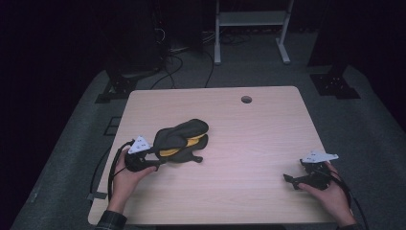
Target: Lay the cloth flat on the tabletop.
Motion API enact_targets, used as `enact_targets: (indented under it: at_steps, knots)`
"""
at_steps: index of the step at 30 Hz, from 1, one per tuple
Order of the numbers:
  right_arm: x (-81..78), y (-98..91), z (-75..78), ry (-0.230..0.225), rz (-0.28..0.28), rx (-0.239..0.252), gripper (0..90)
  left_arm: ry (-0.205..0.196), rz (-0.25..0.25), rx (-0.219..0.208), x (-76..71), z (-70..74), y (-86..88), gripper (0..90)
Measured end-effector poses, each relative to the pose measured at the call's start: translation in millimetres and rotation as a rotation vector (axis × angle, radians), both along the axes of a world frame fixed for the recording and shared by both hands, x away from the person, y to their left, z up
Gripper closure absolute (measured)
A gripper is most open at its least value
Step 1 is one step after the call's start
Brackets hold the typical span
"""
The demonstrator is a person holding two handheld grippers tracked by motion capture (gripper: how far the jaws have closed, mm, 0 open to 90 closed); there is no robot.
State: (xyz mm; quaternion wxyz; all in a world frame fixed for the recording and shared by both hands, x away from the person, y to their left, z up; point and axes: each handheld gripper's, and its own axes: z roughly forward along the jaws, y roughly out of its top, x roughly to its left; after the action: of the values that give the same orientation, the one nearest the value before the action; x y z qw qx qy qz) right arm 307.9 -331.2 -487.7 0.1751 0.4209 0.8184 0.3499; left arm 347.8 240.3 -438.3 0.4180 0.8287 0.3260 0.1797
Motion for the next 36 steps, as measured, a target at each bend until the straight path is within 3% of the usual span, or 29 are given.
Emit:
enact_targets:
  at_steps: [7,19,21,23,25,26,28,31,36]
  knots:
    - [0.0,0.0,0.0,0.000,0.000,0.000,4.2,-0.005,0.000,0.023,19.1,2.1,-14.0,46.8]
    - [0.0,0.0,0.0,0.000,0.000,0.000,4.3,0.026,-0.010,0.143,43.6,-16.3,-38.1,47.5]
    - [0.0,0.0,0.0,0.000,0.000,0.000,4.3,0.028,-0.008,0.160,46.5,-17.9,-40.5,49.9]
    - [0.0,0.0,0.0,0.000,0.000,0.001,4.2,0.034,0.004,0.165,47.8,-17.9,-40.6,57.9]
    - [0.0,0.0,0.0,0.000,0.000,0.001,4.3,0.050,0.020,0.139,48.2,-17.2,-39.7,60.8]
    - [0.0,0.0,0.0,0.000,0.000,0.001,4.3,0.057,0.024,0.129,48.2,-16.0,-38.9,69.0]
    - [0.0,-0.1,0.0,0.000,0.000,0.001,4.3,0.082,0.017,0.095,47.8,-13.1,-37.1,73.6]
    - [0.0,0.0,0.0,0.000,0.000,0.001,4.3,0.085,0.008,0.068,45.7,-6.9,-36.3,83.7]
    - [0.0,0.0,0.0,0.000,0.000,0.001,4.3,0.088,-0.031,-0.024,40.6,7.6,-39.7,87.0]
